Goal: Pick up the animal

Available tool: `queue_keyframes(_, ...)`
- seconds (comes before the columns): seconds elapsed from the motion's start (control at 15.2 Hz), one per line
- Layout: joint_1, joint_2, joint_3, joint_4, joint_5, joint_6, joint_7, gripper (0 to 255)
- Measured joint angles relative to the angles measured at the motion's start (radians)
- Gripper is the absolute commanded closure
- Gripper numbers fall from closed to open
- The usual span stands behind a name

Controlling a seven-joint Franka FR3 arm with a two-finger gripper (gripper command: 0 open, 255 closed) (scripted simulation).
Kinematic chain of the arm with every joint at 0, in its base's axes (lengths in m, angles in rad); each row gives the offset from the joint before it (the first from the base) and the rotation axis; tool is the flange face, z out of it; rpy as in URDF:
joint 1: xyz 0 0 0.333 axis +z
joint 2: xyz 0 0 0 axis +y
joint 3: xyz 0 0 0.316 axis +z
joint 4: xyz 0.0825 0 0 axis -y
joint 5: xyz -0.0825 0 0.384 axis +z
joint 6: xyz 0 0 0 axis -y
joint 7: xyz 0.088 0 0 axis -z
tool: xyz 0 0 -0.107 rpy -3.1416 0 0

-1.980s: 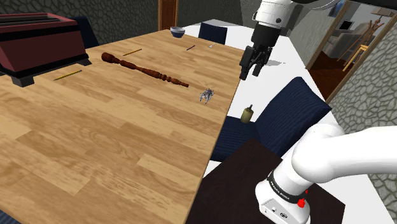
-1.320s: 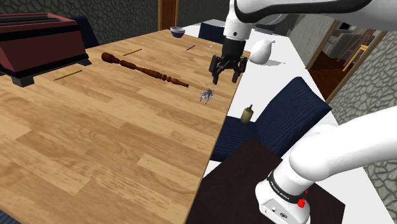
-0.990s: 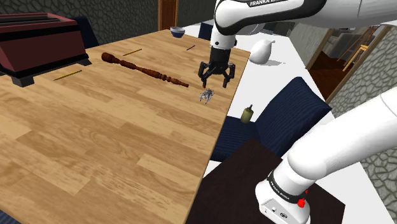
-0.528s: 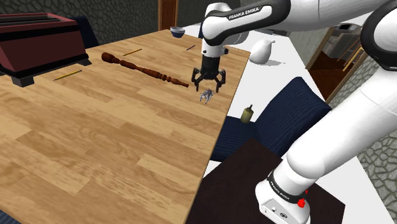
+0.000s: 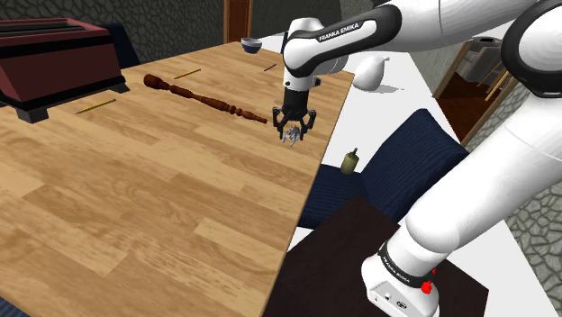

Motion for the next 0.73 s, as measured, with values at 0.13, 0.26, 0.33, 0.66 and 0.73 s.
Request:
queue_keyframes(0.13, 0.0, 0.0, 0.0, -0.001, 0.0, 0.0, 0.0, 255)
queue_keyframes(0.26, 0.0, 0.0, 0.0, -0.001, 0.0, 0.001, 0.0, 255)
queue_keyframes(0.33, 0.0, 0.0, 0.0, -0.001, 0.0, 0.001, 0.0, 255)
queue_keyframes(0.66, 0.0, -0.003, 0.0, 0.012, 0.0, -0.015, 0.001, 255)
queue_keyframes(0.73, 0.0, -0.009, 0.0, 0.017, 0.001, -0.026, 0.001, 255)
